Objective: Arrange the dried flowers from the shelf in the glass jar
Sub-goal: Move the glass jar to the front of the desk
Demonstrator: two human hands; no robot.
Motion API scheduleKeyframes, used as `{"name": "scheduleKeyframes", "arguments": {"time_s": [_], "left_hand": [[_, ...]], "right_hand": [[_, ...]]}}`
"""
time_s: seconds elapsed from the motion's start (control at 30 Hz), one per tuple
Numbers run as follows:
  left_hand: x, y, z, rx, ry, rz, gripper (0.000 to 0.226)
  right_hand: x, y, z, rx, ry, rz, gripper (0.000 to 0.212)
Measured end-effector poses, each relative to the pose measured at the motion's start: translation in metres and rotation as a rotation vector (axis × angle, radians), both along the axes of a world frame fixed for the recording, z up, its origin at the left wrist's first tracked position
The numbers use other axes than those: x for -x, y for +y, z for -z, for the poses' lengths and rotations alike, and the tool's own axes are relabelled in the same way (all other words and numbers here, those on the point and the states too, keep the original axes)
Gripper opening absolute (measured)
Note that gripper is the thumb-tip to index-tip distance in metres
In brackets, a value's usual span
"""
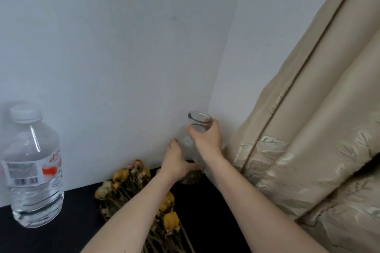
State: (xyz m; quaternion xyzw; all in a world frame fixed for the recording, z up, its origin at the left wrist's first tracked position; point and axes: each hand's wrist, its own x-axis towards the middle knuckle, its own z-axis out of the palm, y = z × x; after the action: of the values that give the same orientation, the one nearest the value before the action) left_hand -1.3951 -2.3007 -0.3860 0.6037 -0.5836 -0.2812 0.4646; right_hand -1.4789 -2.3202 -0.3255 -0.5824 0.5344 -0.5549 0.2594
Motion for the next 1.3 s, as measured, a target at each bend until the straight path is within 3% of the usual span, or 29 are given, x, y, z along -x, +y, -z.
{"name": "scheduleKeyframes", "arguments": {"time_s": [0.2, 0.37, 0.53, 0.67, 0.8, 0.93, 1.3], "left_hand": [[-0.001, 0.022, -0.028, 0.118, 0.026, -0.026, 0.110], [-0.018, 0.070, -0.076, 0.235, -0.097, -0.110, 0.127], [-0.054, 0.153, -0.095, 0.226, -0.016, -0.102, 0.134], [-0.091, 0.228, -0.083, 0.184, 0.056, -0.052, 0.129], [-0.113, 0.303, -0.063, 0.158, 0.143, -0.092, 0.100], [-0.126, 0.357, -0.038, 0.176, 0.181, -0.187, 0.088], [-0.130, 0.416, 0.008, 0.178, 0.215, -0.325, 0.089]], "right_hand": [[-0.001, 0.025, -0.033, 0.136, -0.034, -0.048, 0.053], [-0.009, 0.070, -0.088, 0.230, -0.062, -0.173, 0.050], [-0.027, 0.136, -0.114, 0.197, -0.115, -0.340, 0.042], [-0.047, 0.193, -0.104, 0.101, -0.155, -0.505, 0.043], [-0.073, 0.247, -0.081, 0.048, -0.177, -0.675, 0.044], [-0.094, 0.289, -0.055, 0.030, -0.113, -0.806, 0.047], [-0.112, 0.334, -0.016, 0.023, 0.008, -0.878, 0.051]]}}
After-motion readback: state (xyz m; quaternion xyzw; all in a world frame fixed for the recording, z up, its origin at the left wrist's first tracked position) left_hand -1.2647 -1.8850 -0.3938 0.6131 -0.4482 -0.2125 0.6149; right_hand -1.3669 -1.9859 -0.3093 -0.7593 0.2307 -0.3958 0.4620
